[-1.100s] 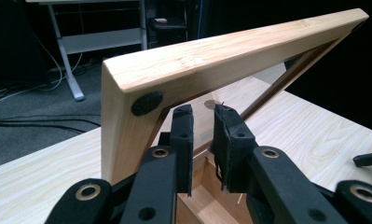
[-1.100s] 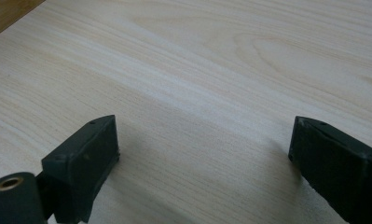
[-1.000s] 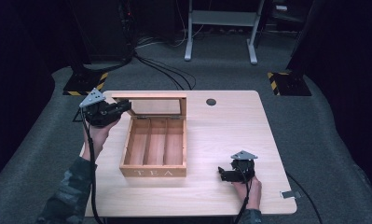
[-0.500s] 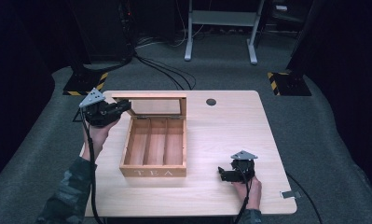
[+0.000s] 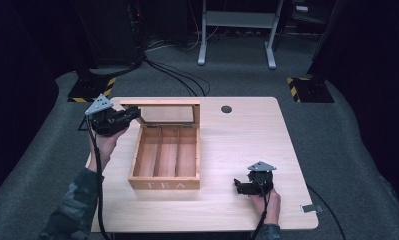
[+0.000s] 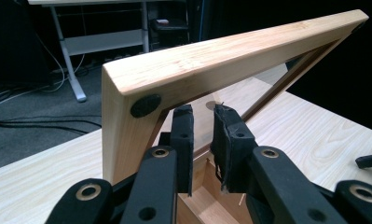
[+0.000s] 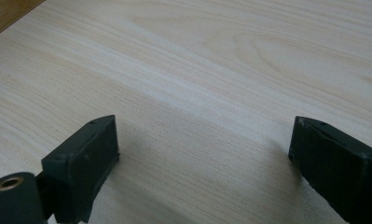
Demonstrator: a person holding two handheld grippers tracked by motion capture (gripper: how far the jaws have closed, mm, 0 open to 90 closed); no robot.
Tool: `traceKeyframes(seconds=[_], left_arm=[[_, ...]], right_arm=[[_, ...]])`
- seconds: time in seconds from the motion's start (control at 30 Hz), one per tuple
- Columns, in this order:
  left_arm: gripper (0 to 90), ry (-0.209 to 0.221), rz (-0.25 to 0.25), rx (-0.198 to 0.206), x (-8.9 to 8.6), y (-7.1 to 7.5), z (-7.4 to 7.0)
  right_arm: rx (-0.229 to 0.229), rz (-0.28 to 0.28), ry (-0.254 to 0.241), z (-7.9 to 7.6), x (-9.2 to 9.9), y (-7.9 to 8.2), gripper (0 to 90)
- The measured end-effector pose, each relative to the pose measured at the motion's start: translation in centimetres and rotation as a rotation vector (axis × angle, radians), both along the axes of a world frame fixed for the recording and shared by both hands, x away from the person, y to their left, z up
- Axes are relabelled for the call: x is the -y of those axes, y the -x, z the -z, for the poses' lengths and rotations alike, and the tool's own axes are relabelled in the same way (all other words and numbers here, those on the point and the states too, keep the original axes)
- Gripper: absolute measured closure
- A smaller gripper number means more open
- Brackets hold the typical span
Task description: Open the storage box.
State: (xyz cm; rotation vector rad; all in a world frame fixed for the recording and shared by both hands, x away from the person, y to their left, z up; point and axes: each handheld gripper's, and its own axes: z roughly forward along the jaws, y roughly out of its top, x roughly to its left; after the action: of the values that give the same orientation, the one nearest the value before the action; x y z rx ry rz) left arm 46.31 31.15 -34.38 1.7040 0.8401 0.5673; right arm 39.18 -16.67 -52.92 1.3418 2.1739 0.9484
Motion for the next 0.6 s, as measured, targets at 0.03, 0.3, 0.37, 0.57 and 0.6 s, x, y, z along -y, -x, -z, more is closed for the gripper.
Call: traceKeyframes(seconds=[0.03,0.3,0.37,0.57,0.6], left_arm=[[78.1,-0.003,0.001,0.0,-0.02,0.0,-0.01],[78.3,-0.001,-0.004,0.001,-0.02,0.02,-0.11],[78.3,0.001,-0.005,0.001,-0.02,0.01,-0.11],[78.3,0.003,-0.005,0.002,0.0,0.01,-0.11],[78.3,0.003,-0.005,0.002,-0.01,0.01,-0.1]], right_arm=[[0.001,0.0,0.0,0.01,0.0,0.0,7.7],[0.0,0.0,0.0,0.0,0.0,0.0,7.7],[0.0,0.0,0.0,0.0,0.0,0.0,7.7],[0.0,0.0,0.0,0.0,0.0,0.0,7.7],[0.0,0.0,0.0,0.0,0.0,0.0,7.7]])
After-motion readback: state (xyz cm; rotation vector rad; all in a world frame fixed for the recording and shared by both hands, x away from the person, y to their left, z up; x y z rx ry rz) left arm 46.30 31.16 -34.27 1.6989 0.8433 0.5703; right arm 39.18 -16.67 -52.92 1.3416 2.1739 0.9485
